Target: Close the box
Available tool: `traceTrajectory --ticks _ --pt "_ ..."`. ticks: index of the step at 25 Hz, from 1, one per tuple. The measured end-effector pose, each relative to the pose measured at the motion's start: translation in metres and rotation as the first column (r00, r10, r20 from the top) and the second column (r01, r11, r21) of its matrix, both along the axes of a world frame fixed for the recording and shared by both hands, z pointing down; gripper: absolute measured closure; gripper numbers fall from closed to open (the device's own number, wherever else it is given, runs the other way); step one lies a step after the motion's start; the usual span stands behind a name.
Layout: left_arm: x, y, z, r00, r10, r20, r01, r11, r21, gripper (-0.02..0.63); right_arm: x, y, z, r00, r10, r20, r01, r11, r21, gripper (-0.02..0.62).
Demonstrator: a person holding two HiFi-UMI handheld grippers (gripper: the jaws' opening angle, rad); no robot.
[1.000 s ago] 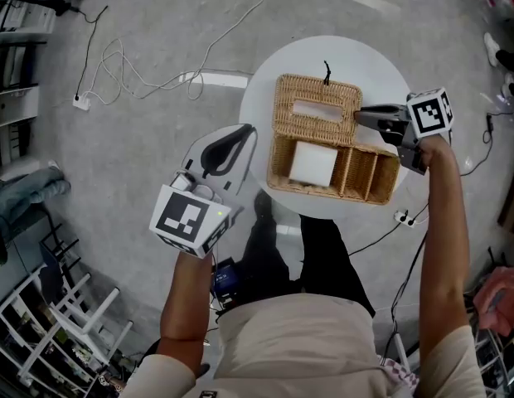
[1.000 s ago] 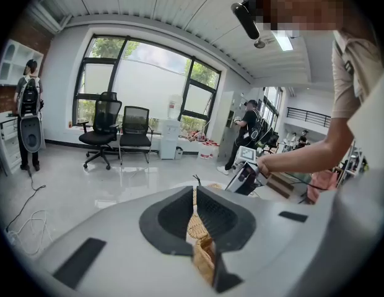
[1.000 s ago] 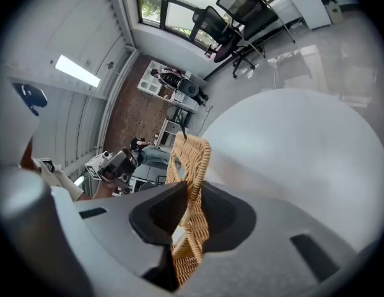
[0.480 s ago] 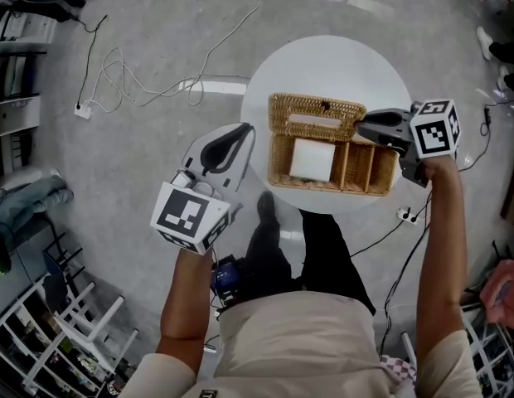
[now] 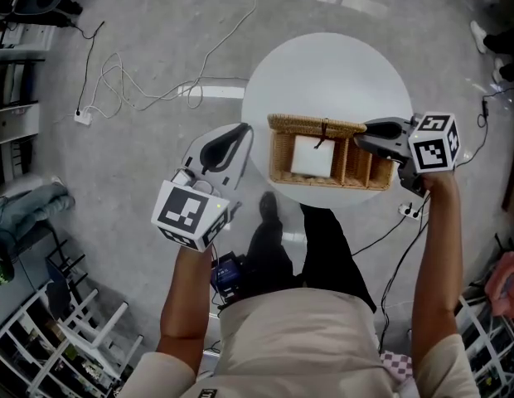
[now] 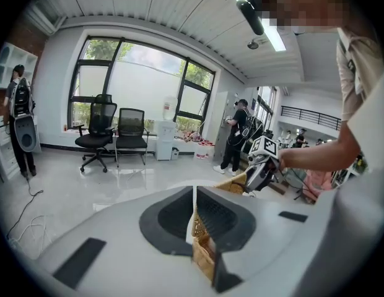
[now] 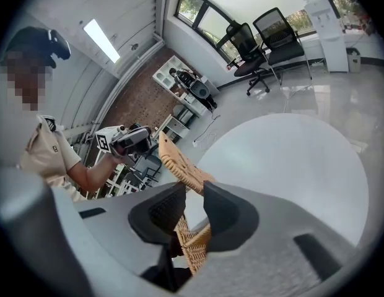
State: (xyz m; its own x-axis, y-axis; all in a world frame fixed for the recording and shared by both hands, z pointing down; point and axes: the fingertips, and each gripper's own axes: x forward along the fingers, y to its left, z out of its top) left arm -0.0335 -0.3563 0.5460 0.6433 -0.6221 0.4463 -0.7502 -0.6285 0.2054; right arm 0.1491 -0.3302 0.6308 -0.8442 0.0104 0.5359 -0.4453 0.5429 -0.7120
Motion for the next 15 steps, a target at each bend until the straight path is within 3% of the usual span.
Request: traceTrajectory --ticks 9,15 --pt "-0.004 0.01 -0.005 1.0 0.023 0.002 -0.023 1.0 0.007 0.584 -0.001 0.033 0.003 0.998 0.054 0.022 -0.053 0.998 -0.041 0.499" --pt "-0.007 0.013 -0.015 1.0 0.031 0.001 -0.031 0.999 0.01 0.584 -0.006 0.059 0.012 0.997 0.068 0.034 -0.063 0.991 -0.116 0.499"
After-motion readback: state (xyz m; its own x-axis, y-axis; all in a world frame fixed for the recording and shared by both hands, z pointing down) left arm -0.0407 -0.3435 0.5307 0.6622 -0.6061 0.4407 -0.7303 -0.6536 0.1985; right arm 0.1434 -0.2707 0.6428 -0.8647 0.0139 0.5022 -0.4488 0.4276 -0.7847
